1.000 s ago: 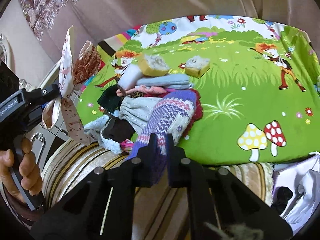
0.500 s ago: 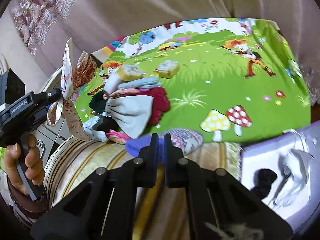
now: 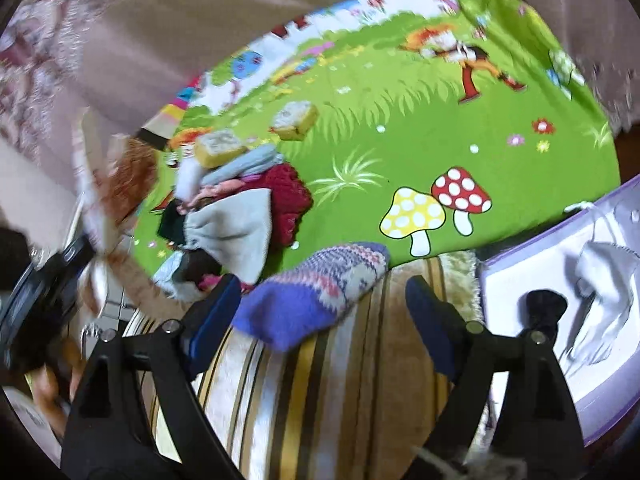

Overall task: Organize soft objects
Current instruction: 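Lift the purple sock and floral scarf from the pile toward the box, then lower both items into the white box and open both tools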

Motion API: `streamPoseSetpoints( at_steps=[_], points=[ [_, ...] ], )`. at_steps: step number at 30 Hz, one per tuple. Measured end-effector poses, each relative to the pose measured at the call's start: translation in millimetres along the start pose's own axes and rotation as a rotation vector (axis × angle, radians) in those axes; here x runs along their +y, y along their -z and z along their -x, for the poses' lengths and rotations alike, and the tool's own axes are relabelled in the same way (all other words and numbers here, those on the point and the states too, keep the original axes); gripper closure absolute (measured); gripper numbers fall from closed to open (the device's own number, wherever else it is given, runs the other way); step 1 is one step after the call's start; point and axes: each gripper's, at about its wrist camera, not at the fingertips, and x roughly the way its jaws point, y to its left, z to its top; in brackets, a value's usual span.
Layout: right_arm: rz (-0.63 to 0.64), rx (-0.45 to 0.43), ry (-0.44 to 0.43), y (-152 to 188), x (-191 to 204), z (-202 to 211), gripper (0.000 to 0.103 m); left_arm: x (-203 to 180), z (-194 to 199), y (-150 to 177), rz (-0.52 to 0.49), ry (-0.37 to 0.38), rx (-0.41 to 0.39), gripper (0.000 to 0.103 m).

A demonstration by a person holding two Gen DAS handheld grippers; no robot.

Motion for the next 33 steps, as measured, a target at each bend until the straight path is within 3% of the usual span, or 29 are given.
streamPoseSetpoints(
  at_steps=[3,4,5,8,16,24,33],
  points=[
    [-0.013,0.133,0.04,-5,-2,-46,0.012,-4,-4,2,-0.009,0.011,0.011,0.076],
    [0.016,0.152,0.06,-2,2,-57,0.016,-5,-4,3,-0.011,0.014,0.014,0.076],
    [0.06,0.135,0.081,1,8,-60,0.041,-5,-4,4,-0.012,0.016,0.016,0.076],
    [0.127,0.089,0.051,7,20,-51,0.077,-6,-8,5,-0.009,0.017,0.027,0.076],
    [0.137,-0.103,0.092,18,0,14,0.08,-32,-25,9,-0.014,0.105,0.081,0.076],
    [0.063,-0.278,0.275,29,-58,95,0.079,-102,-58,30,-0.089,0.247,0.174,0.076],
    [-0.061,-0.352,0.433,49,-124,146,0.076,-180,-104,74,-0.193,0.328,0.317,0.076]
  ],
)
